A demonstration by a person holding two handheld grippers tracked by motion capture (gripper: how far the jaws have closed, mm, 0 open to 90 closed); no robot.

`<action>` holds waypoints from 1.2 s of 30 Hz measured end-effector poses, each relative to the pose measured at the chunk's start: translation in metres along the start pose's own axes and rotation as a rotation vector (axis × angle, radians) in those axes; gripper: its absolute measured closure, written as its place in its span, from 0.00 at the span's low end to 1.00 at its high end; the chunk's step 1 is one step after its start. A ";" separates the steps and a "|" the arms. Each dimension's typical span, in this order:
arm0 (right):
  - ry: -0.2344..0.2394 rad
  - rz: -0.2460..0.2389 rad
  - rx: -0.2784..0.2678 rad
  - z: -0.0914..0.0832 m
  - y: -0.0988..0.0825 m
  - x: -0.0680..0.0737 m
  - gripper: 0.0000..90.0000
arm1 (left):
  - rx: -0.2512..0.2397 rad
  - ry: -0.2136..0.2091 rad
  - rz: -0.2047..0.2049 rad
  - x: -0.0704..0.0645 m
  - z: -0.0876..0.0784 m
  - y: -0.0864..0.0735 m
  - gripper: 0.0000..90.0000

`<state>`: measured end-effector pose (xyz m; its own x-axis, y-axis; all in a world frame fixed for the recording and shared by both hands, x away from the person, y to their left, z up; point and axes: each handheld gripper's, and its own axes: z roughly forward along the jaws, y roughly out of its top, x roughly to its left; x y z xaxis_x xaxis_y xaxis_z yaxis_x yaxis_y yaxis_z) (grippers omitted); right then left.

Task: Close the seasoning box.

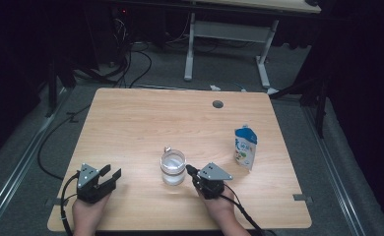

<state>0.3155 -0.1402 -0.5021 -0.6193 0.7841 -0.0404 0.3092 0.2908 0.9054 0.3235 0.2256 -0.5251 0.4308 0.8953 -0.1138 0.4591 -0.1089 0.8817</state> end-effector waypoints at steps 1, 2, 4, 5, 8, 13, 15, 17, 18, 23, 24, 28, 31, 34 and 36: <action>0.005 0.001 -0.003 0.000 0.000 0.002 1.00 | 0.002 0.001 0.001 0.000 0.000 0.000 0.58; 0.011 -0.003 -0.003 0.000 0.000 0.004 1.00 | 0.002 0.000 0.002 0.000 0.000 0.000 0.58; 0.018 -0.005 -0.008 -0.001 0.000 0.008 1.00 | 0.003 0.000 0.004 -0.001 0.000 0.000 0.58; 0.024 -0.004 -0.009 -0.001 0.000 0.010 1.00 | 0.003 0.000 0.005 -0.001 0.000 0.000 0.58; 0.036 -0.012 -0.011 -0.001 0.000 0.015 1.00 | 0.005 0.000 0.009 -0.001 0.000 0.000 0.58; 0.050 -0.023 -0.019 -0.001 0.001 0.023 1.00 | 0.004 -0.001 0.009 -0.001 0.000 0.000 0.59; 0.059 -0.029 -0.018 0.000 0.001 0.025 1.00 | 0.006 -0.002 0.011 -0.001 0.000 0.000 0.59; 0.059 -0.033 -0.017 0.000 0.002 0.027 1.00 | 0.006 -0.003 0.011 -0.001 0.000 0.000 0.59; 0.059 -0.033 -0.017 0.000 0.002 0.027 0.99 | 0.005 -0.002 0.011 -0.002 0.000 0.000 0.59; 0.056 -0.029 -0.015 0.000 0.002 0.027 0.98 | 0.005 0.001 0.011 -0.001 0.000 0.000 0.59; 0.052 -0.032 -0.017 -0.001 0.002 0.026 0.98 | 0.005 0.000 0.011 -0.001 0.000 0.000 0.59; 0.031 -0.024 -0.011 -0.003 0.000 0.017 0.97 | 0.003 0.000 0.011 0.000 0.000 0.000 0.59; -0.002 -0.007 -0.003 -0.008 -0.004 0.002 0.95 | 0.003 0.000 0.012 -0.001 -0.001 0.000 0.59; -0.041 0.017 0.003 -0.016 -0.010 -0.015 0.92 | 0.005 0.001 0.014 -0.001 -0.001 0.000 0.59; -0.074 0.033 0.003 -0.024 -0.015 -0.029 0.87 | 0.009 0.003 0.018 -0.001 -0.001 0.000 0.59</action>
<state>0.3114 -0.1808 -0.5039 -0.5534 0.8319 -0.0416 0.3311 0.2655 0.9055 0.3229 0.2252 -0.5245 0.4364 0.8946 -0.0963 0.4581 -0.1288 0.8795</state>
